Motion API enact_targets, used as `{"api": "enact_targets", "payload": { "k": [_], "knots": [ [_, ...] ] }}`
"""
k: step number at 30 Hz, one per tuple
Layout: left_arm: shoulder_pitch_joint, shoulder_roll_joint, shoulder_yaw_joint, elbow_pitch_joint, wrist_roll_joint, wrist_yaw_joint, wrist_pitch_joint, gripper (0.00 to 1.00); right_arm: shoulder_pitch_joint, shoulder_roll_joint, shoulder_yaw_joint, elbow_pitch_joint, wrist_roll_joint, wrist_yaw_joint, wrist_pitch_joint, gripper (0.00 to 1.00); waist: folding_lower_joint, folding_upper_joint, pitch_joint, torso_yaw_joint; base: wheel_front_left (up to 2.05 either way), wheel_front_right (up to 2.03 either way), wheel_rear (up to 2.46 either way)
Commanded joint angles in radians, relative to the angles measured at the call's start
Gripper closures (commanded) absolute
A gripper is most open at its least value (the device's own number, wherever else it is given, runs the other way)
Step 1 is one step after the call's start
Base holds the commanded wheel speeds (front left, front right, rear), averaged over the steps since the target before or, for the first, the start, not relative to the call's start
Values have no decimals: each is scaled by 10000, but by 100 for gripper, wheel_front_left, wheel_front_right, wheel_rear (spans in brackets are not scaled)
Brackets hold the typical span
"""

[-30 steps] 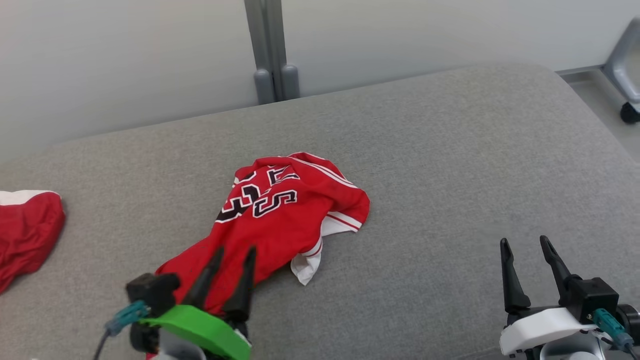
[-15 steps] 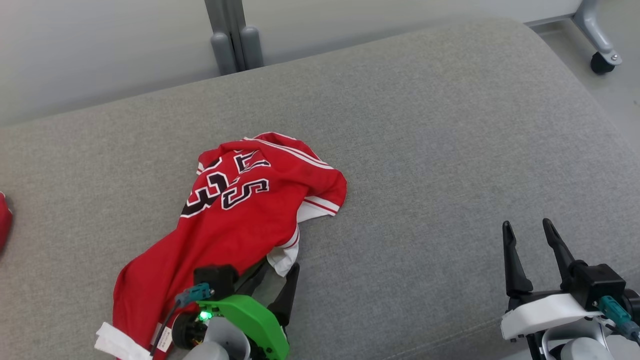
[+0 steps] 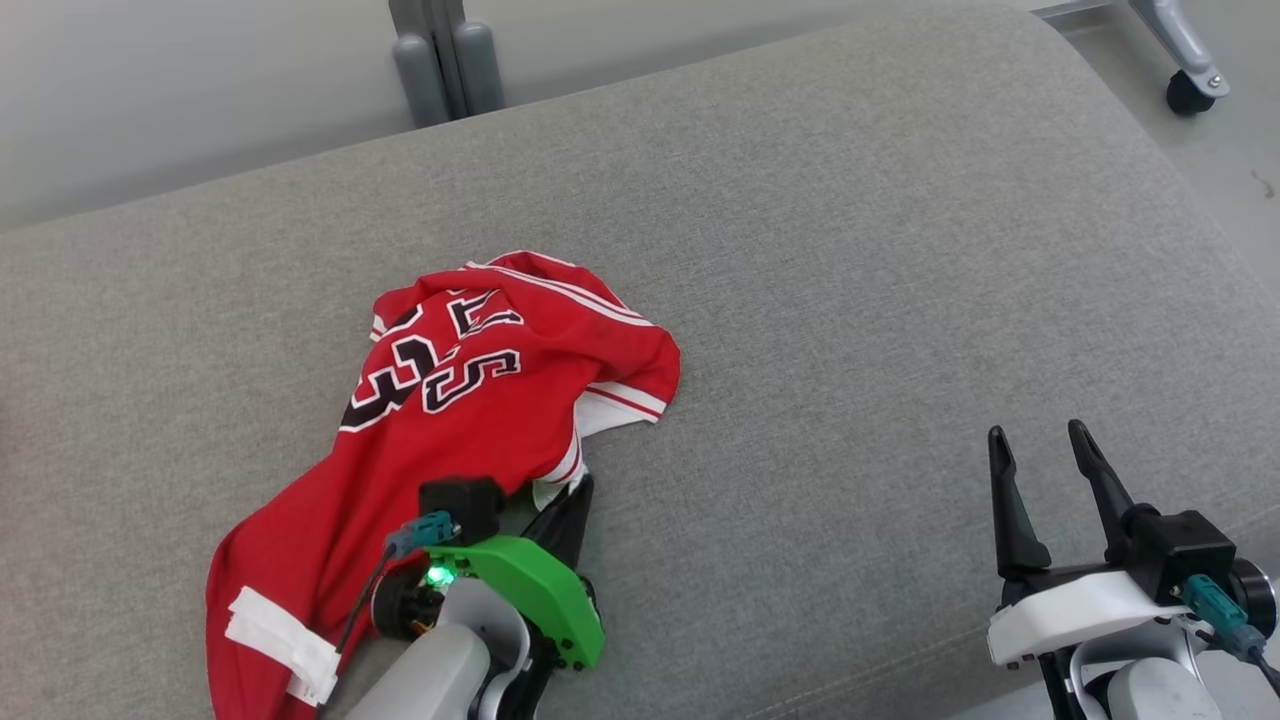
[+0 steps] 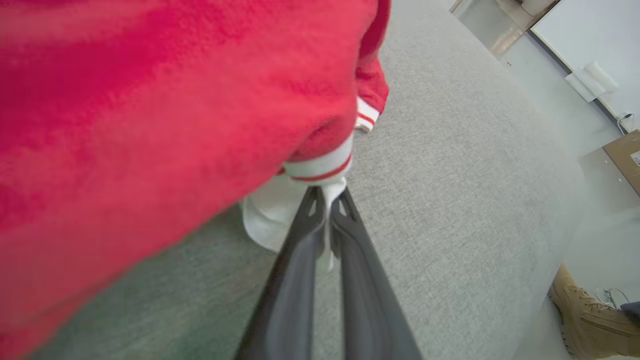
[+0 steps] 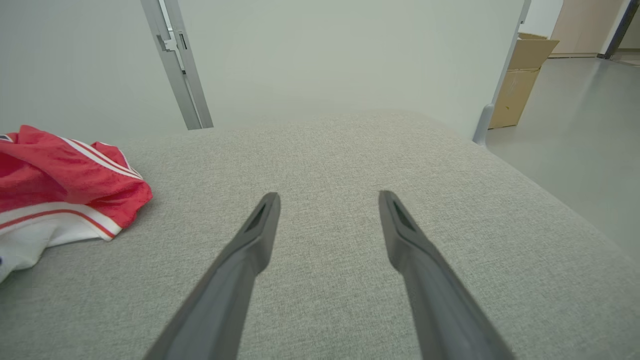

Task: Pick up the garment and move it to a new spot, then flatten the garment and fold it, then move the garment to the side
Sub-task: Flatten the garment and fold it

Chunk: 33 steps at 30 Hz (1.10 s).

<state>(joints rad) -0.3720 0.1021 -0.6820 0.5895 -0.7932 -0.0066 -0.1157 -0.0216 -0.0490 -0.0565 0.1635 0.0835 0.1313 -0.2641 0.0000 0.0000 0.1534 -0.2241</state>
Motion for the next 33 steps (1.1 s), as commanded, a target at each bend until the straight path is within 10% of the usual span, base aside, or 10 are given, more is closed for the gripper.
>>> {"api": "enact_targets", "payload": {
  "k": [1,9,17,19,22,29,33],
  "knots": [
    [-183,-129,26,-150,-201,-232,-128,100,40,-26,-24,46,-5,-10,-5,0,0,0,-108,-44,0,0,0],
    [75,-503,305,-2932,-3662,-1016,-111,100,153,-24,11,97,-74,-10,-3,0,0,0,-424,-146,0,0,0],
    [612,-489,-865,-3283,-5936,350,-474,100,195,-29,43,110,-107,-10,-5,0,0,0,-473,-270,0,0,0],
    [619,-480,-1213,-2629,-5614,591,-489,80,194,-20,30,106,-152,-10,-5,0,0,0,-426,-267,0,0,0],
    [709,-461,-1829,-1686,-5135,746,-388,0,194,-27,-17,119,-141,-11,-5,0,0,0,-388,-251,0,0,0],
    [757,347,-2746,-1750,-3754,50,-861,0,400,-26,-212,123,-154,-11,-5,0,0,0,-576,-13,0,0,0],
    [1030,1239,-2555,-2561,-2316,528,-1423,0,537,-26,-392,62,-209,-11,-5,0,0,0,-800,313,0,0,0]
  ]
}}
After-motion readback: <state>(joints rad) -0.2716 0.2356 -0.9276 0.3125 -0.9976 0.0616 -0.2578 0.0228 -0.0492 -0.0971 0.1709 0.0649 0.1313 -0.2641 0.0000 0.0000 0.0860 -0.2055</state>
